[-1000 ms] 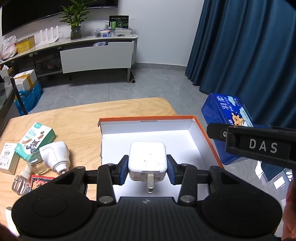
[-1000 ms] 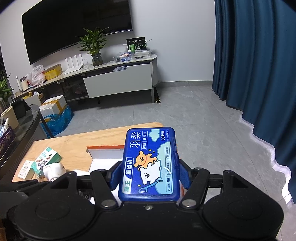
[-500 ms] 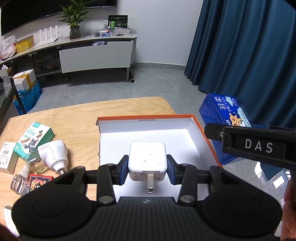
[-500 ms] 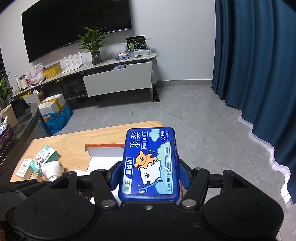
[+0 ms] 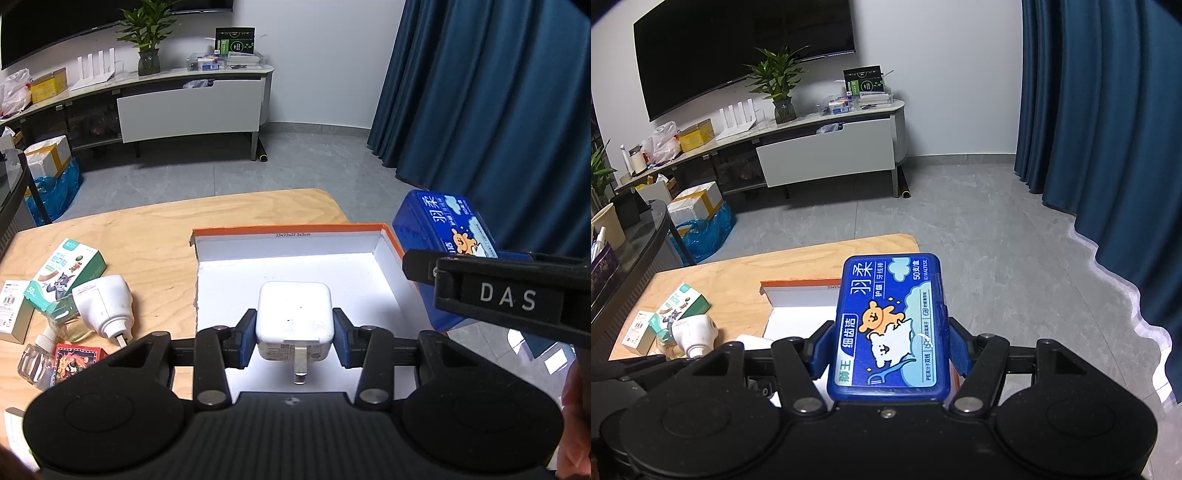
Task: Organize rigid objects
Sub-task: 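Lift the white charger and blue tin and carry both over the orange box, then lower the charger into the box and open the left gripper while the right releases the tin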
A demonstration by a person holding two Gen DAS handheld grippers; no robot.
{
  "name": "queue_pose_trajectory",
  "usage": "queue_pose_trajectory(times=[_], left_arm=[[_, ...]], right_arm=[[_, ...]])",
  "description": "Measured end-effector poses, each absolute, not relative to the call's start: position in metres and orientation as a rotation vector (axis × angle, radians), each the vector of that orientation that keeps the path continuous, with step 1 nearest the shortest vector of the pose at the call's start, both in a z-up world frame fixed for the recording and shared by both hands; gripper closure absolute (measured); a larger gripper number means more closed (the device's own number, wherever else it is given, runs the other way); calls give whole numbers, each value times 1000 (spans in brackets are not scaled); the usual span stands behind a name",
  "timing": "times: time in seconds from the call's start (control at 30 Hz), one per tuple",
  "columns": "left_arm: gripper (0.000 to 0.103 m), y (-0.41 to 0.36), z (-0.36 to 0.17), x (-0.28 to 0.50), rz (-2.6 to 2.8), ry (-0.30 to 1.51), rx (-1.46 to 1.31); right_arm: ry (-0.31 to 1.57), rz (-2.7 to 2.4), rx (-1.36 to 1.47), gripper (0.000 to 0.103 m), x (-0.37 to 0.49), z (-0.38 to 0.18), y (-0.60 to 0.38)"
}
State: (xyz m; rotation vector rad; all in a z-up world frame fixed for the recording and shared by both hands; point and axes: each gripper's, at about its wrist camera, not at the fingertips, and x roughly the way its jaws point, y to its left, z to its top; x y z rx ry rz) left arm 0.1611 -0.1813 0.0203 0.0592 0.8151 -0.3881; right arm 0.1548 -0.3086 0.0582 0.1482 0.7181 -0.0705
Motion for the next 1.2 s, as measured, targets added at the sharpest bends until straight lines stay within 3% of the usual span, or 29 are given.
queue_pose_trajectory(times=[1.2], left_arm=[[61, -186, 19, 167, -389, 818, 65]], right_arm=[[781, -108, 156, 28, 171, 43, -311]])
